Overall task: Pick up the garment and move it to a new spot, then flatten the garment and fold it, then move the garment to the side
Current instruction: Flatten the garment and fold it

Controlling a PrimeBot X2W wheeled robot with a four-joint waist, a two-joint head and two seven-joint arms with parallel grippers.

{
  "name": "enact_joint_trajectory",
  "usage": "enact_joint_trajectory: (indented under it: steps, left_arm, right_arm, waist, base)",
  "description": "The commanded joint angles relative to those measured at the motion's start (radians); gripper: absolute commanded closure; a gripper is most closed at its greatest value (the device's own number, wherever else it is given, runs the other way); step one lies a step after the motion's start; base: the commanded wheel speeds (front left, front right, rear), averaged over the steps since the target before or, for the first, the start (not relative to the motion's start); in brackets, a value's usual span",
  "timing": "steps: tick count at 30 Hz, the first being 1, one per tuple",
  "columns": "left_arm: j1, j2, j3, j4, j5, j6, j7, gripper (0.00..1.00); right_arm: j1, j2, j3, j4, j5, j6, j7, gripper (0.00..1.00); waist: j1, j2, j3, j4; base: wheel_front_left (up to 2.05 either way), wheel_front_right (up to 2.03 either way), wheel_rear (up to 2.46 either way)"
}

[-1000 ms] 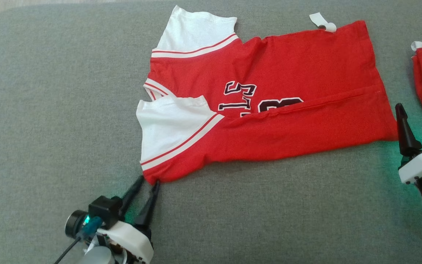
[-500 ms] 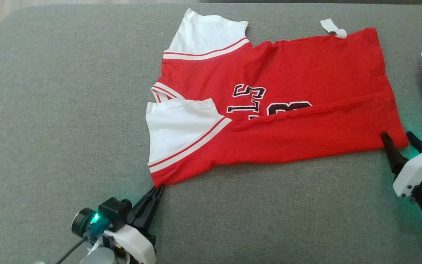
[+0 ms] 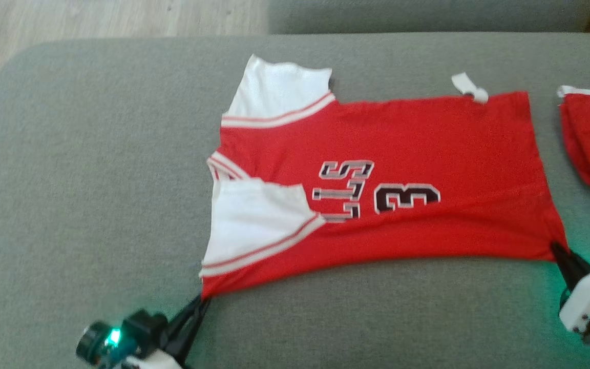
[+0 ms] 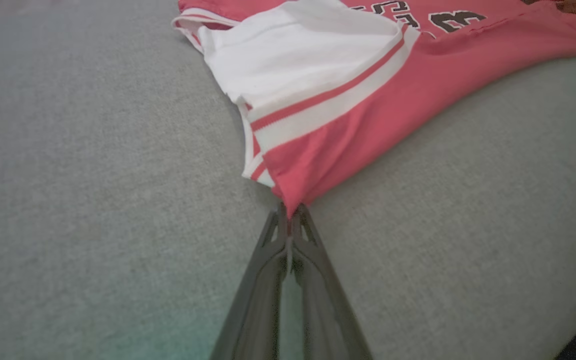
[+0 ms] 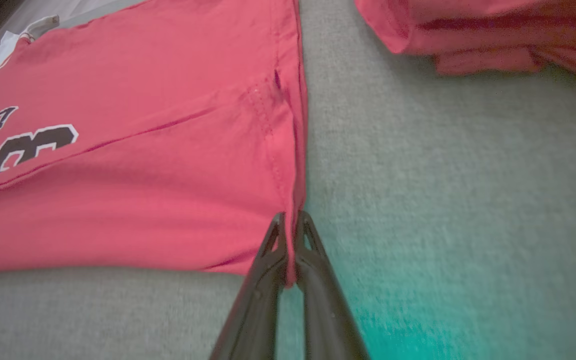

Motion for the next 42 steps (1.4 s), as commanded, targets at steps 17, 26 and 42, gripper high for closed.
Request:
enact_joint_trajectory:
  steps: [17,26,42]
  left_arm:
    - [0.155,0.095,0.022,-0.204,-0.029,0.08,0.048,1.0]
    - [0.139,0.091,0.012,-0.233,-0.023,0.089,0.056,0.0]
    - [-0.339,0.222,0.21,-0.496,-0.341,0.01,0.514,0.0]
  right_arm:
    - [0.282,0.034,-0.181,-0.254,-0.085,0.007,0.08,1.0]
    - [0.295,0.078,-0.232,-0.339,-0.143,0.007,0.082,0.0]
    - [0.208,0.152,-0.247,-0.518,-0.255,0.007,0.02,0.0]
  waist:
    - [0.0,0.0,-0.062,-0.047]
    - [0.0,0.0,-0.072,-0.072]
    - [0.0,0.0,0.077,-0.118]
  base:
    - [0.0,0.0,0.0]
    - [0.0,0.0,0.0]
    - [0.0,0.0,0.0]
